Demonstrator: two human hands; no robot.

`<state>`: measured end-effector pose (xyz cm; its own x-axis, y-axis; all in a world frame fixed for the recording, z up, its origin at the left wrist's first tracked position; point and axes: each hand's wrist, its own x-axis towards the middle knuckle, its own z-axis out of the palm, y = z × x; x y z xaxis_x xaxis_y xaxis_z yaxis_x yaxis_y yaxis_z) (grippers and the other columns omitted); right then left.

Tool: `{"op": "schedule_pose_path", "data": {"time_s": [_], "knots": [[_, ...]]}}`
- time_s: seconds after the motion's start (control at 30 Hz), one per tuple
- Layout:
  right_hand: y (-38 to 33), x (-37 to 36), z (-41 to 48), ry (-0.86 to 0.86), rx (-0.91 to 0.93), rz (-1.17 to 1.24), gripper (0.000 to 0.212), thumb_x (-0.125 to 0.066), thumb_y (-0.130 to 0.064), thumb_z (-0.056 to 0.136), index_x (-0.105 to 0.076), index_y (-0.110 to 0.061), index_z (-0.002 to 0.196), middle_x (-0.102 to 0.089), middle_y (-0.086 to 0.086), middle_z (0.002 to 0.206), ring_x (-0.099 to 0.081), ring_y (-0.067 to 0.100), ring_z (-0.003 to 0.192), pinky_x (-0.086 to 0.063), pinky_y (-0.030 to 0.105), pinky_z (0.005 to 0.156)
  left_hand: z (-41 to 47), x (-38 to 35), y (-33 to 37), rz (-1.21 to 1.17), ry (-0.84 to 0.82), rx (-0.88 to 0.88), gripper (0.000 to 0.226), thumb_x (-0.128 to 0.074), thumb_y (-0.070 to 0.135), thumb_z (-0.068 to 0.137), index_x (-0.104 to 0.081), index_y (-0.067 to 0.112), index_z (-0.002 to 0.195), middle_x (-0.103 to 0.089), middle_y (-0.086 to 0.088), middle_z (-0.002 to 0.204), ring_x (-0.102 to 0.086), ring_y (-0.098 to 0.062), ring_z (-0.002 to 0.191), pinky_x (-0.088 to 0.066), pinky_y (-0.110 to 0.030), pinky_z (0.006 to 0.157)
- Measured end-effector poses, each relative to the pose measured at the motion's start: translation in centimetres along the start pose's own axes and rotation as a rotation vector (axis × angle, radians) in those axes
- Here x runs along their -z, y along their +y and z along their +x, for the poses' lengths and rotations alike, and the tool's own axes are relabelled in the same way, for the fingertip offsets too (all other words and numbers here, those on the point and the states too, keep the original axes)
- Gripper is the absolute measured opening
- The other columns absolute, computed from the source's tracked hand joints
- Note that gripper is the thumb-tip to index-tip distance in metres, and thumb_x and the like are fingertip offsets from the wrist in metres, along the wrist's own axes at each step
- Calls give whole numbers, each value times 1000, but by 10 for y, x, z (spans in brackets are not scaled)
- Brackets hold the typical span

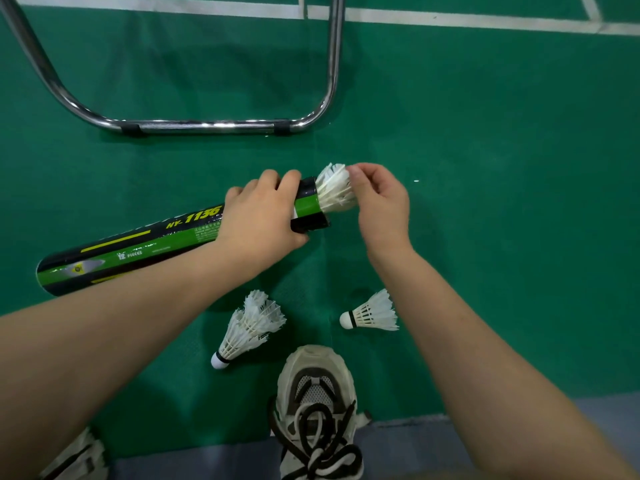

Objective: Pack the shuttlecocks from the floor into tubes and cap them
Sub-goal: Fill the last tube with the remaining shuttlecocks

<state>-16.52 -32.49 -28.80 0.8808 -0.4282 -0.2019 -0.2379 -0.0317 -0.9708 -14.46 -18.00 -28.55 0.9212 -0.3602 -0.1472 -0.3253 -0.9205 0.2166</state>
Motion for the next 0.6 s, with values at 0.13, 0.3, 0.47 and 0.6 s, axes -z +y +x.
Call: {"op": "schedule_pose_path", "data": {"time_s": [0.13,0.3,0.47,0.6], "knots": [[0,-7,-16,-334,-73,-37,9,-50,-14,95,-59,-13,95,-60,-3,84,-53,7,79,-43,20,77,1,3,2,-25,38,2,66,-71,38,69,-41,15,123,-50,-11,110,-52,-34,103,-37,-42,85],[-4,-5,-15,-809,-232,-181,15,-61,-26,87,-66,-16,99,-66,6,104,-61,20,103,-43,34,101,-12,0,2,15,2,-39,63,-64,39,75,-38,15,127,-49,-11,112,-51,-33,105,-36,-42,88],[-8,-12,-17,-730,-185,-312,29,-65,-38,82,-69,-11,88,-69,2,93,-62,14,93,-47,39,96,-14,1,0,18,-5,-45,66,-66,42,73,-37,17,128,-48,-9,112,-50,-32,106,-35,-41,89],[6,8,-23,26,110,-338,11,-55,-29,89,-65,-25,92,-65,-12,92,-59,8,93,-45,30,86,-13,2,-6,41,-17,-62,70,-69,45,70,-37,17,127,-49,-9,112,-52,-32,104,-36,-41,87]]}}
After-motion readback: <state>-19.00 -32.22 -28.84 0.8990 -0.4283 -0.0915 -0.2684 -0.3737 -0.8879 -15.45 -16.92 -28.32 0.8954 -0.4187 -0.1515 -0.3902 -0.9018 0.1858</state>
